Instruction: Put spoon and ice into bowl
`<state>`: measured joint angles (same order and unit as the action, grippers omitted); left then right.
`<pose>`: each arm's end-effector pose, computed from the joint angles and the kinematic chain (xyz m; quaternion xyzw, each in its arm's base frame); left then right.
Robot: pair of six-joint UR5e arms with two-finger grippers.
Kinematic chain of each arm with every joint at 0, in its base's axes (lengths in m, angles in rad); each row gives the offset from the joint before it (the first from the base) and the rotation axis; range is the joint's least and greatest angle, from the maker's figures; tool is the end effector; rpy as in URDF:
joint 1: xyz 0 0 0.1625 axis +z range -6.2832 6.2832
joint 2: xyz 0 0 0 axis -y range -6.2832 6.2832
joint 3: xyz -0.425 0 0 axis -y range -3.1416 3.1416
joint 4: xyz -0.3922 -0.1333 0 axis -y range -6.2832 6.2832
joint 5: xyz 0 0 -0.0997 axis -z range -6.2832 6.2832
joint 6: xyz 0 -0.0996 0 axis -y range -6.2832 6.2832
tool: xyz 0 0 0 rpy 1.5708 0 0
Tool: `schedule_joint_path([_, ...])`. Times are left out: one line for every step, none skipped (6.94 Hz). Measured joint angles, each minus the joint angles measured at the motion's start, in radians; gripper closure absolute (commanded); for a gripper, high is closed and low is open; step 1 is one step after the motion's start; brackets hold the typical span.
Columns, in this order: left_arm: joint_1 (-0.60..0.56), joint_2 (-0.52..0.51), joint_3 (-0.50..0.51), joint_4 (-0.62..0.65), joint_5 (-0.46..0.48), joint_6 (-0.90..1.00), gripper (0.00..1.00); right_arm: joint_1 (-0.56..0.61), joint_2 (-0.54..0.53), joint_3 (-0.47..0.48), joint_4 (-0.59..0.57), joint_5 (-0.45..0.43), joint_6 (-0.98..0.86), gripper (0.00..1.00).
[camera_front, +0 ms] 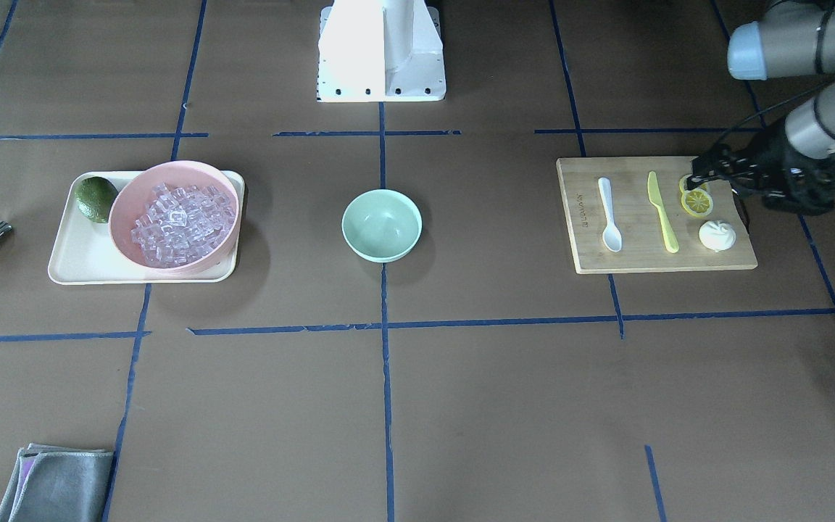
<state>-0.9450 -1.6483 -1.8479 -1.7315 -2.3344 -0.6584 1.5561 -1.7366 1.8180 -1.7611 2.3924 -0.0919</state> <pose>0.2541 -0.4616 0.4635 -0.0264 0.4302 0.0803 0.8988 0.0543 -0.4133 0.6280 -0.0345 -0.4004 -0.0271 0.9153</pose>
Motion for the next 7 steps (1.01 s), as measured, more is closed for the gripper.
schedule_joint_path([0.088, -0.028, 0.008, -0.021, 0.056, -0.071, 0.0, 0.0, 0.0, 0.0, 0.0, 0.0, 0.0, 0.01])
schedule_joint_path([0.156, -0.053, 0.024, -0.027, 0.11, -0.1, 0.0, -0.001, 0.0, -0.002, -0.001, 0.001, 0.001, 0.0])
schedule_joint_path([0.203, -0.076, 0.04, -0.028, 0.169, -0.113, 0.01, -0.001, 0.0, -0.003, -0.001, 0.001, 0.002, 0.0])
schedule_joint_path([0.224, -0.088, 0.052, -0.03, 0.202, -0.118, 0.02, -0.001, 0.0, -0.005, -0.001, 0.002, 0.002, 0.0])
schedule_joint_path([0.231, -0.091, 0.06, -0.03, 0.217, -0.119, 0.07, -0.001, 0.0, -0.006, -0.001, 0.002, 0.002, 0.0])
schedule_joint_path([0.234, -0.091, 0.066, -0.03, 0.221, -0.119, 0.16, -0.001, 0.0, -0.007, -0.001, 0.001, 0.001, 0.0])
schedule_joint_path([0.234, -0.091, 0.069, -0.03, 0.223, -0.12, 0.21, -0.001, 0.0, -0.008, -0.001, 0.001, 0.001, 0.0])
